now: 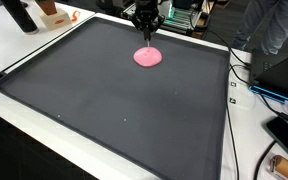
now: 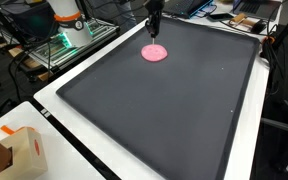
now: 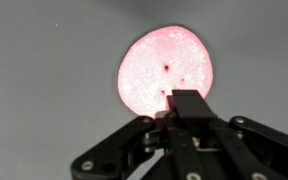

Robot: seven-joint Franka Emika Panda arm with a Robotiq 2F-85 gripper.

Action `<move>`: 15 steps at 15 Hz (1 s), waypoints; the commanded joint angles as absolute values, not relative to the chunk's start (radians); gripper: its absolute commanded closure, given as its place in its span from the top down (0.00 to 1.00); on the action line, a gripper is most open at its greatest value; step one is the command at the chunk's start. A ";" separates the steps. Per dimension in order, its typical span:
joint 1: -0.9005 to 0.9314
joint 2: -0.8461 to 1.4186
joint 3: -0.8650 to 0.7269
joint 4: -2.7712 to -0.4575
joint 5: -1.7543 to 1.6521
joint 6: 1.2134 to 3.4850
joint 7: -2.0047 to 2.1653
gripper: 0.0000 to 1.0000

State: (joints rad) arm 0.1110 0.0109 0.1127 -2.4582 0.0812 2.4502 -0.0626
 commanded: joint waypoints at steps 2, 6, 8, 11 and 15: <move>0.122 -0.078 0.122 -2.439 0.058 2.350 -0.038 0.03; 0.129 -0.119 0.134 -2.387 0.048 2.254 -0.022 0.03; 0.132 -0.130 0.141 -2.361 0.046 2.209 -0.015 0.03; 0.137 -0.139 0.149 -2.327 0.047 2.151 -0.004 0.03; 0.144 -0.147 0.161 -2.288 0.038 2.078 0.024 0.03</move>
